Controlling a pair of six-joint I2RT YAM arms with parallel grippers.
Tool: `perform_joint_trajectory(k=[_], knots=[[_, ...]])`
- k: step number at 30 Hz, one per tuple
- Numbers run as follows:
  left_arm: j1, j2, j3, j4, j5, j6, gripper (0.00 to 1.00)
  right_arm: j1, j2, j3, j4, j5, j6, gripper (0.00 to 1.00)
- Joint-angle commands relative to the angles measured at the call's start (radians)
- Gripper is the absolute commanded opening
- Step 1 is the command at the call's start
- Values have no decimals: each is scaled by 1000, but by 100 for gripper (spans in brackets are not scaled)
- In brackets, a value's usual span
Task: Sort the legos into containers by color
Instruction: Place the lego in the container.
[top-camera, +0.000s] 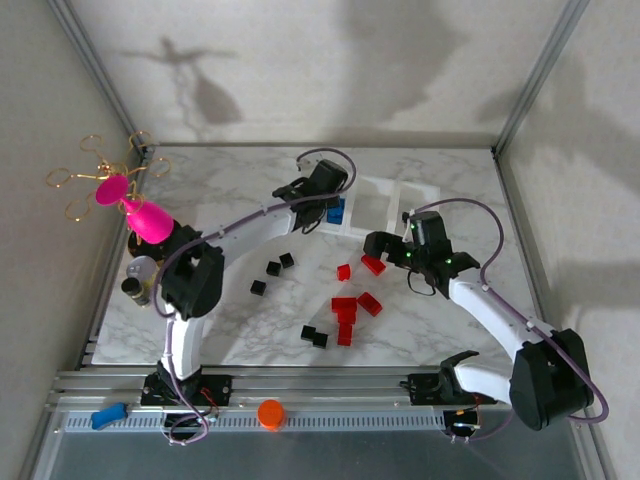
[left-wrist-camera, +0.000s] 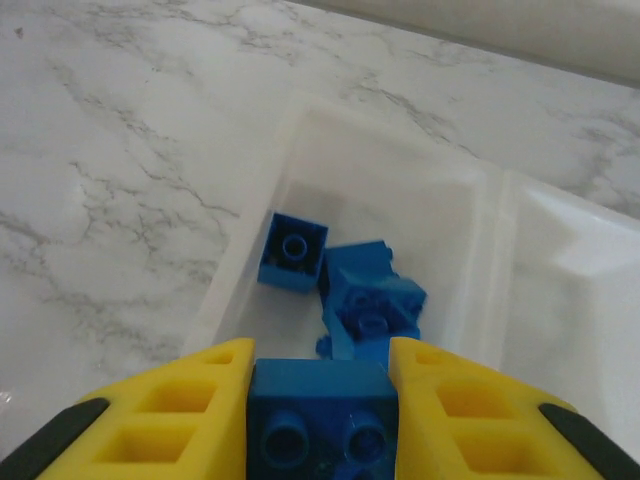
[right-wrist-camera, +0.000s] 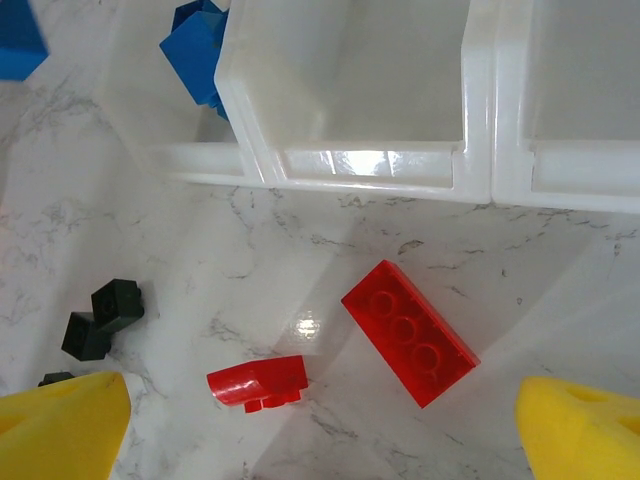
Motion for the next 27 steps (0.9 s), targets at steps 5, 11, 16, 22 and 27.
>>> perform_joint_trajectory(k=[5,11,16,22,27], knots=[[61,199,217,-34,51,19,32,-18,17,-4,33,-25,-12,99],[67,289,313,-58,39,38,38,-22,31,2,39,-28,-18,99],[67,296,323,-58,33,53,44,-22,42,9,42,-30,-19,99],[68,259,331,-88,38,59,47,-20,33,30,16,-20,-46,99],[58,133,236,-89,42,48,47,6,31,58,-47,16,-105,99]])
